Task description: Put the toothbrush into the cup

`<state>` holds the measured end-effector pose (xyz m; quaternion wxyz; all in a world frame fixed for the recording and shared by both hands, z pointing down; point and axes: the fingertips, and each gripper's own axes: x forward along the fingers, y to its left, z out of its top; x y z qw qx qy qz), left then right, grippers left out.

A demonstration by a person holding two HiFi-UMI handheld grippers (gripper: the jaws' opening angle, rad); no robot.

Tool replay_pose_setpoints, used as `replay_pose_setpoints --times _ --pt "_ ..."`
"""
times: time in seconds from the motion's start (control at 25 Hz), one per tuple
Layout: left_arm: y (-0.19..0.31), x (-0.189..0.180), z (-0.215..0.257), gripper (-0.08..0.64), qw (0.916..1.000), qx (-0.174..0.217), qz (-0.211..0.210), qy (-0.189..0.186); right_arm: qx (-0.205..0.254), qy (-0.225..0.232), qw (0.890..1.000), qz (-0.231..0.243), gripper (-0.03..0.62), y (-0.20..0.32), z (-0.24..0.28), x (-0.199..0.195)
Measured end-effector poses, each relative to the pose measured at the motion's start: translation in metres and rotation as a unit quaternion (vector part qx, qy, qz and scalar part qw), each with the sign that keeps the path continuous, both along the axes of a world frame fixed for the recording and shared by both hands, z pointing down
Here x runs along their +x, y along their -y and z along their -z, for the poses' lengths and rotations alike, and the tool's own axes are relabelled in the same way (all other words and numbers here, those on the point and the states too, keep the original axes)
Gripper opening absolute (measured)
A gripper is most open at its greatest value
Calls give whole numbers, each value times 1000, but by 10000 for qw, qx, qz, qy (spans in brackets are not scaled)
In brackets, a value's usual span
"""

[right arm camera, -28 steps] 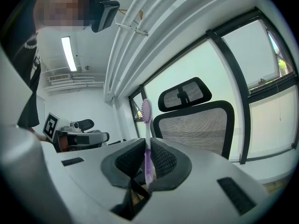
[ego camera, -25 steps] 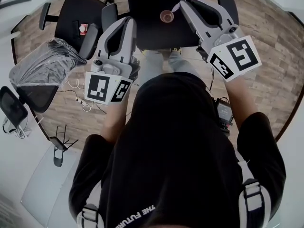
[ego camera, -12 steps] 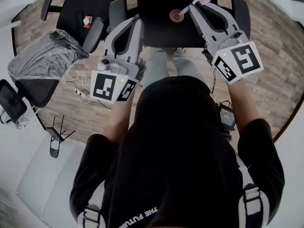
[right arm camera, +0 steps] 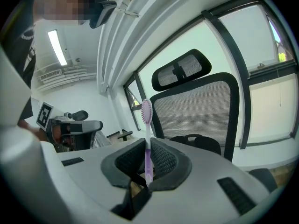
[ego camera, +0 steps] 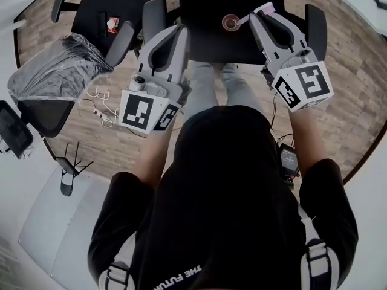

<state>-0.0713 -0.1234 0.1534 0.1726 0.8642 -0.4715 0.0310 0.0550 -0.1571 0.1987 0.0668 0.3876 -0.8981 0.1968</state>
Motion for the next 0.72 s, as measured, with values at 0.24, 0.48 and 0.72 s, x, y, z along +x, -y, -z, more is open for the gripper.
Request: replay_pose_setpoints --times 0.24,0.48,0.72 --pt "6 -4 -19 20 9999 -141 -4 -78 -156 -142 9998 -50 48 6 -27 -5" --pt "5 -6 -46 20 9993 -337 -105 -96 -287 -271 9992 -102 48 9 -54 -9" --pt "7 -5 -66 20 9986 -477 -185 -90 -475 -276 9983 -191 48 11 -81 -7"
